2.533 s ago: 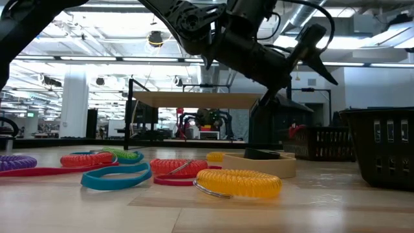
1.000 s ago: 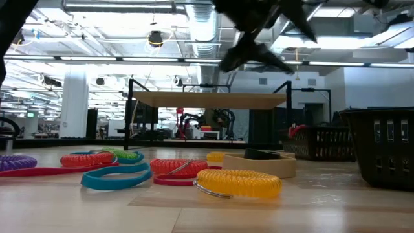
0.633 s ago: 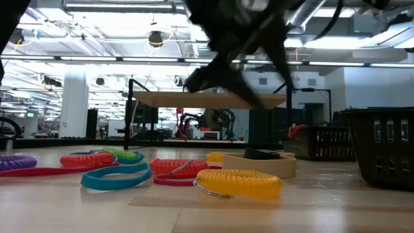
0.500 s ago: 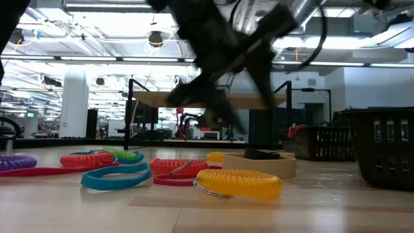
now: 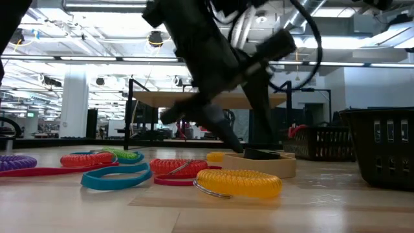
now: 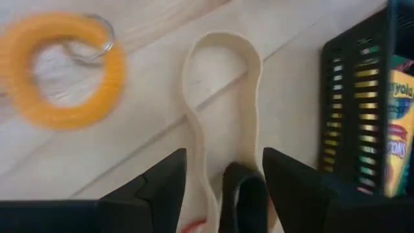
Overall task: Pick & Place Office Desk Supplies
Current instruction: Put the white rubber band into the top left black bin
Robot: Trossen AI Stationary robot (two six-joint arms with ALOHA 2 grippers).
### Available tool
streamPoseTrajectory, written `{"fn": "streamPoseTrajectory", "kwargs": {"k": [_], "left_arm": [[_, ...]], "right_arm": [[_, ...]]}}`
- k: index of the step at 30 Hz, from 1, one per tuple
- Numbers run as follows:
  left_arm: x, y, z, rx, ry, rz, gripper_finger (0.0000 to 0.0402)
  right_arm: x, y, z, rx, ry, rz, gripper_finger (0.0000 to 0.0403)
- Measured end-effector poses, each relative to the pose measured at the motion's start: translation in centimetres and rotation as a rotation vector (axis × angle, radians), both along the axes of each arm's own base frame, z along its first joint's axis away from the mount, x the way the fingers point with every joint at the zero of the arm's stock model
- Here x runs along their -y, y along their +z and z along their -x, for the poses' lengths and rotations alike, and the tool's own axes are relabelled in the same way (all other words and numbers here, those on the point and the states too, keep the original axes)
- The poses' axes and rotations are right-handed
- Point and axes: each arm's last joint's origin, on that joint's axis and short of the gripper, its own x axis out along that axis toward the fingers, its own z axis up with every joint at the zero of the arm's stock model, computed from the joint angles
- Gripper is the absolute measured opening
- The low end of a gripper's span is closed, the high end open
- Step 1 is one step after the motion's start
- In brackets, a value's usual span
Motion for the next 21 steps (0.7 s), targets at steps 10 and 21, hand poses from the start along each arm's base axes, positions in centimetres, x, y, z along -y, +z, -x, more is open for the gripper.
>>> {"fn": "streamPoseTrajectory", "kwargs": {"k": [10,21], "left_arm": [[0.5,-2.9,-0.6,-0.036,-0.008,0.054,0.0194],[0.3,-3.5,0.1,-0.120,-0.145,-0.083,0.0012]], "right_arm": [[-0.1,-0.1,0.1,-0.018,0.012,-0.020,0.0072],[-0.1,-0.2,0.1,-0.016,0.001,-0.034,0.0072]]}}
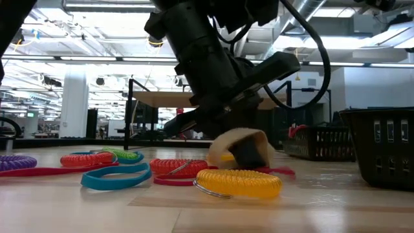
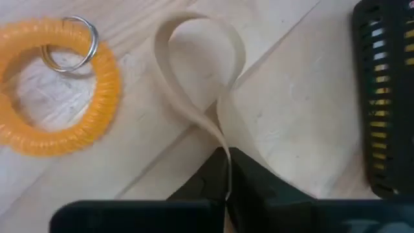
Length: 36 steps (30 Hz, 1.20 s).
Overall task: Pick & Place Office Desk Supplies
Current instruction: Put the white rubber band into the top left black bin
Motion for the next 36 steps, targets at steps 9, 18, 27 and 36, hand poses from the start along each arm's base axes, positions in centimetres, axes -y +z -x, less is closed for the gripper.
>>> {"fn": "streamPoseTrajectory", "kwargs": {"k": [9,18,27,36], "left_arm": [[-1.1,5.9,0.0,0.208,0.064,-0.077,0.0001],[-5.1,15.0,0.4,0.518,0.135,-0.227,0.0001],[-7.3,18.2,-0.6,0.783,0.103,-0.190,0.0001],[-8.4,22.0,-1.2,1.165,0.151,-0.194,0.0001]], "right_arm": [[0.0,0.0,0.0,0.007,-0.025,-0.030,0.0072],[0.1,0.1,-0.2,0.031,-0.074,-0.047,0.0072],[0.1,0.1,-0.2,0.036,-0.105,-0.087,0.0072],[-0.1,0.2,-1.6,0.041,-0.082,-0.076,0.0072]]}}
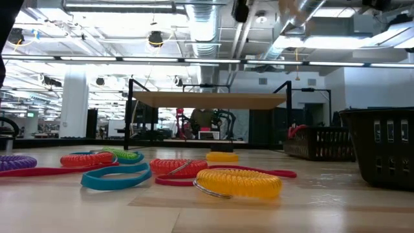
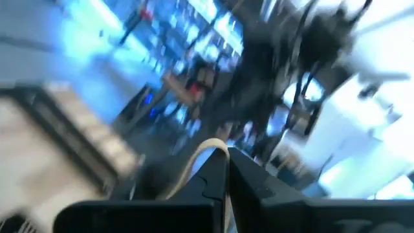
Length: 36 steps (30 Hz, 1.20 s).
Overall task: Pick & Place Office Desk Supplies
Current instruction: Put the white rubber band into the top left black bin
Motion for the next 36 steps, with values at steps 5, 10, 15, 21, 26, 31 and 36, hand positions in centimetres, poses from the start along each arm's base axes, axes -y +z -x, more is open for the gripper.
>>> {"fn": "streamPoseTrajectory", "kwargs": {"k": [5,10,15,21,26,31,36], "left_arm": [[-0.8,1.6,0.1,0.136,-0.012,-0.018,0.0001],[-0.7,3.1,0.1,0.172,-0.034,-0.029,0.0001],[-0.5,4.6,0.1,0.217,-0.080,-0.074,0.0001],[0.0,5.7,0.3,0.256,-0.106,-0.081,0.0002],[0.1,5.8,0.3,0.274,-0.117,-0.083,0.0001],[0.7,6.0,0.5,0.290,-0.128,-0.080,0.0002],[1.3,6.1,0.6,0.297,-0.119,-0.093,0.0002]], "right_arm": [[-0.6,0.1,-2.0,-0.005,0.126,0.019,0.0072],[-1.3,0.3,-4.8,0.040,0.198,0.053,0.0072],[-1.8,0.6,-7.2,0.105,0.240,0.096,0.0072],[-2.4,0.7,-9.9,0.170,0.328,0.101,0.0072],[-3.0,0.2,-12.5,0.196,0.403,0.060,0.0072],[-3.2,-0.6,-14.2,0.172,0.404,0.058,0.0072],[-3.2,-0.2,-14.4,0.214,0.419,0.080,0.0071]]}}
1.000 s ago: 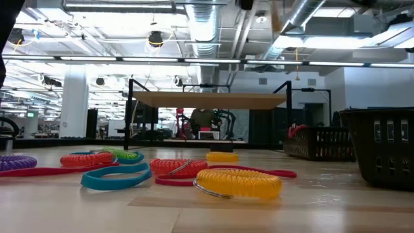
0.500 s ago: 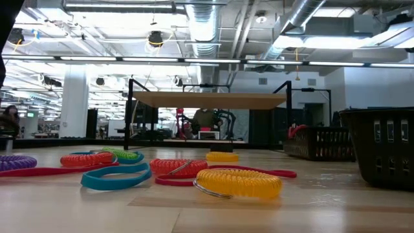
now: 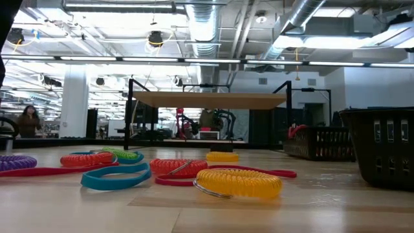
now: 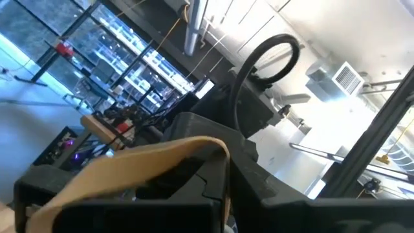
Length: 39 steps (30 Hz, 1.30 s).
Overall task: Pick & Place Office Desk Supplies
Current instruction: Put the white rubber band into the top left black bin
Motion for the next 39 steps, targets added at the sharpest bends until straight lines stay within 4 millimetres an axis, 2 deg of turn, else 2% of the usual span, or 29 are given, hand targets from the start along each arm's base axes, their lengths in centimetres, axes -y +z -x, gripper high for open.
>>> {"fn": "streamPoseTrajectory", "kwargs": {"k": [3,7,25,32,39], "left_arm": [[0.0,0.1,0.0,0.006,0.004,-0.005,0.0003],[0.0,-0.1,-0.1,-0.014,0.001,-0.011,0.0002],[-0.1,-0.5,-0.2,-0.053,0.037,-0.091,0.0005],[0.0,-1.0,-0.4,-0.113,0.040,-0.113,0.0005],[0.0,-1.2,-0.5,-0.139,0.041,-0.115,0.0011]], "right_arm": [[0.1,0.4,0.3,0.034,0.002,0.005,0.0054],[0.2,0.7,0.7,0.052,0.005,0.014,0.0007],[0.2,0.4,1.2,0.007,0.010,-0.006,0.0001],[0.5,0.5,2.5,-0.025,-0.015,0.010,0.0000],[1.4,0.3,5.1,-0.111,-0.114,0.042,0.0000]]}}
